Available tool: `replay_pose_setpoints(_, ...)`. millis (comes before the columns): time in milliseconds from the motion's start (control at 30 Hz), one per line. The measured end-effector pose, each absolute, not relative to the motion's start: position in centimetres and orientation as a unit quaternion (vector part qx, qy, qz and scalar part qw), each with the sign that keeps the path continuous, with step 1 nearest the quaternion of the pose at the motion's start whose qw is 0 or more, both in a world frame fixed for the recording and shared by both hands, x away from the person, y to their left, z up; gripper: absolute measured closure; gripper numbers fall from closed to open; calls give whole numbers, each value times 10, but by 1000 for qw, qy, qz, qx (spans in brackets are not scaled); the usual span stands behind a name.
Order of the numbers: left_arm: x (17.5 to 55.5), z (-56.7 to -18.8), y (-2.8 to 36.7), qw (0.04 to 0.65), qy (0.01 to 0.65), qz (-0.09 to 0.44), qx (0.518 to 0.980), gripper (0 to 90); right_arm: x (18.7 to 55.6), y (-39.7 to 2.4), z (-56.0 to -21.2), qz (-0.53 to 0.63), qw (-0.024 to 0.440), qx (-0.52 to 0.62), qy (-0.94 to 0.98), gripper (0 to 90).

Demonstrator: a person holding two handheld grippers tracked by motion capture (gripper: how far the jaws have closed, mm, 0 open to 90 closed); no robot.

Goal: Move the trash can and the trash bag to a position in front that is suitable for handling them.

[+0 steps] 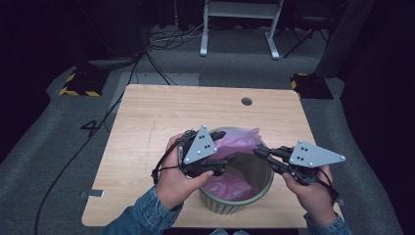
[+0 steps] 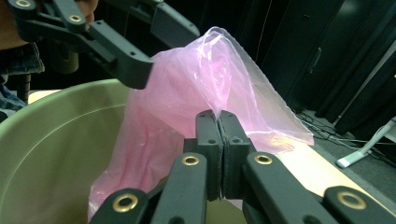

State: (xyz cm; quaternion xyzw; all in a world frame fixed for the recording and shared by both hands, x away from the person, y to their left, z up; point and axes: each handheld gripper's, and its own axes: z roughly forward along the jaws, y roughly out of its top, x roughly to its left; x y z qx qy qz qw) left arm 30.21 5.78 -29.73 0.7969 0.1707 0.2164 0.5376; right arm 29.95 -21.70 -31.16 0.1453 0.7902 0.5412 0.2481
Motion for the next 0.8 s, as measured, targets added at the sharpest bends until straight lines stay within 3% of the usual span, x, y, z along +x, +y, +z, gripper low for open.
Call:
replay_pose_setpoints(67,302,-295,54,531,160,228,800,463,299,-216,-311,541,247,144,791,886)
replay_pose_setpoints(233,306,-295,52,534,155,224,801,857,298,-213,-310,540,246,140,792,889)
replay_pose_setpoints(333,310,-298,56,542,162,212,797,899,297,-215,-312,537,240,143,796,899)
replay_pose_setpoints(800,318,-312,68,556,183,180,790,900,295,-223,-312,535,229,159,797,885)
